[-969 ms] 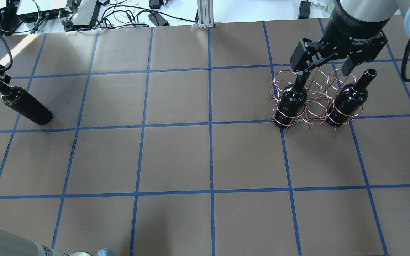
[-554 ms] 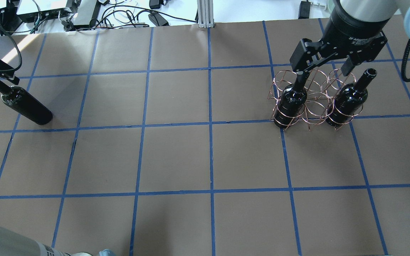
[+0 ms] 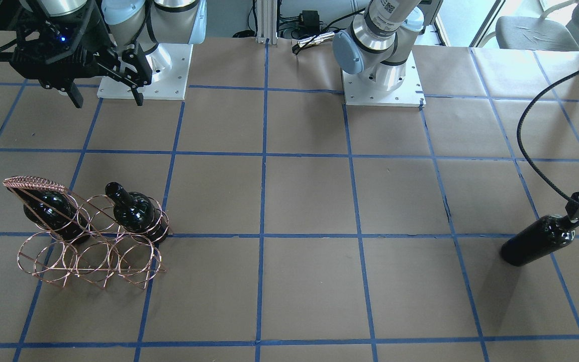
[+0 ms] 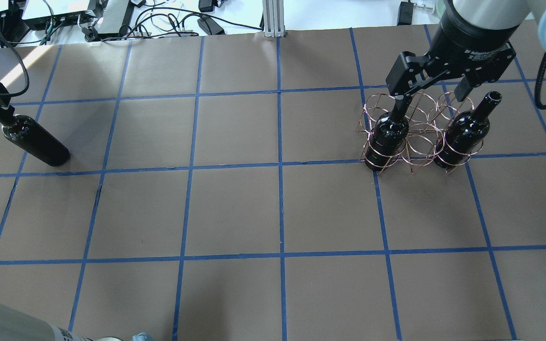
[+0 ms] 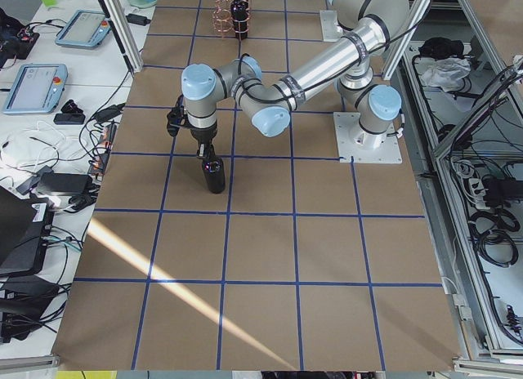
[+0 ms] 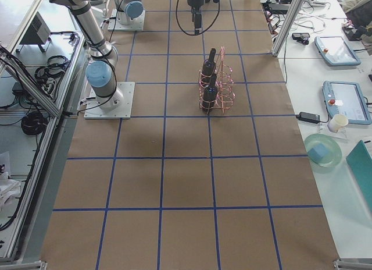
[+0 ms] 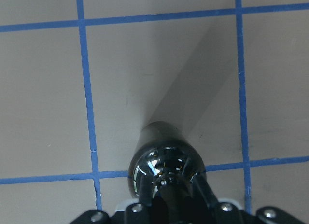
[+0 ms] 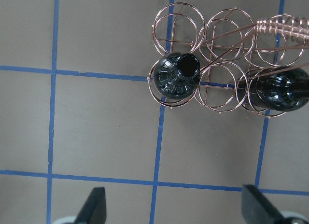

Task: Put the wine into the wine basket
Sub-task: 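Close the left gripper around the black bottle's neck, then lift the bottle with the left gripper and stand it upright mid-table, then open the left gripper and raise it away from the standing bottle, then reach the right gripper across to the standing bottle's neck and grasp, then lift the black bottle upward with the right gripper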

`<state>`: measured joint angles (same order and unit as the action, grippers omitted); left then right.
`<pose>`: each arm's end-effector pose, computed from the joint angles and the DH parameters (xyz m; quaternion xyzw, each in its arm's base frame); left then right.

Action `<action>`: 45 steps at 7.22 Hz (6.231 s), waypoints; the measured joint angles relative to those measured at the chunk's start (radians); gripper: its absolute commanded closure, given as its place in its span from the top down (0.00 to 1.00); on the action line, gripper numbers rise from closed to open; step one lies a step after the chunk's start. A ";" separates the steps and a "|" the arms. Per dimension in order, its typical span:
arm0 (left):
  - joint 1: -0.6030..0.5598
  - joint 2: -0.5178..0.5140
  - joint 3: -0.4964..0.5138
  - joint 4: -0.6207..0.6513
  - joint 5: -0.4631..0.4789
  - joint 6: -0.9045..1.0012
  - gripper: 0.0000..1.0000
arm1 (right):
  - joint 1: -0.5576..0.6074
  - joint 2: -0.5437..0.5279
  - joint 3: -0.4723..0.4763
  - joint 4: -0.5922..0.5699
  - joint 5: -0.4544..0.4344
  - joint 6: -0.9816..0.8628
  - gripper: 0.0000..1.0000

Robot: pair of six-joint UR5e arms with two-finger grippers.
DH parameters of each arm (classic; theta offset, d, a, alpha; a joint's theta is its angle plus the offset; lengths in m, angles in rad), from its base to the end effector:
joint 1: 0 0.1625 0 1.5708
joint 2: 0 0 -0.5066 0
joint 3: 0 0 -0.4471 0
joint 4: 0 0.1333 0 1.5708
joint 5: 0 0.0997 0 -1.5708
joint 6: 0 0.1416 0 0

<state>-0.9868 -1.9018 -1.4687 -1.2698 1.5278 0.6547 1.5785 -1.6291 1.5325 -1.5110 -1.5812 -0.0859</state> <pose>0.2750 -0.6689 0.4062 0.0361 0.9985 -0.0418 0.0034 0.1358 -0.5193 0.5735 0.0467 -0.9987 0.0182 0.0059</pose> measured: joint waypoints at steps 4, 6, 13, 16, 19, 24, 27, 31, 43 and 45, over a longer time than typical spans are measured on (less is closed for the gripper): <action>-0.100 0.146 -0.074 -0.145 0.036 -0.144 0.00 | 0.000 0.000 0.000 0.000 0.001 0.000 1.00; -0.183 0.289 -0.238 -0.157 0.030 -0.333 0.00 | 0.000 0.000 0.000 0.000 0.001 0.000 1.00; -0.795 0.451 -0.418 -0.181 -0.006 -1.041 0.00 | -0.001 0.000 0.000 0.000 -0.002 0.000 1.00; -0.807 0.448 -0.426 -0.174 -0.019 -1.022 0.00 | -0.002 0.000 0.000 0.000 -0.005 0.000 1.00; -0.808 0.438 -0.422 -0.169 -0.015 -1.022 0.59 | -0.001 0.000 0.000 0.000 -0.004 0.000 1.00; -0.794 0.438 -0.376 -0.173 -0.017 -1.036 1.00 | 0.001 -0.001 0.000 -0.003 -0.003 0.006 1.00; -0.666 0.458 -0.201 -0.368 -0.013 -0.930 1.00 | 0.029 -0.027 -0.001 0.002 0.003 0.093 1.00; -0.527 0.455 -0.129 -0.472 -0.017 -0.854 1.00 | 0.320 0.038 -0.024 -0.049 0.015 0.454 1.00; -0.280 0.487 -0.055 -0.481 -0.007 -0.636 1.00 | 0.697 0.296 0.029 -0.276 0.065 0.933 1.00; -0.280 0.490 -0.057 -0.482 -0.008 -0.636 1.00 | 0.698 0.305 0.044 -0.308 0.066 0.930 1.00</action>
<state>-1.2672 -1.4117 -1.5260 -1.7517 1.5202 0.0184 2.2768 -1.3236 1.5764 -1.8185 -1.5157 0.8445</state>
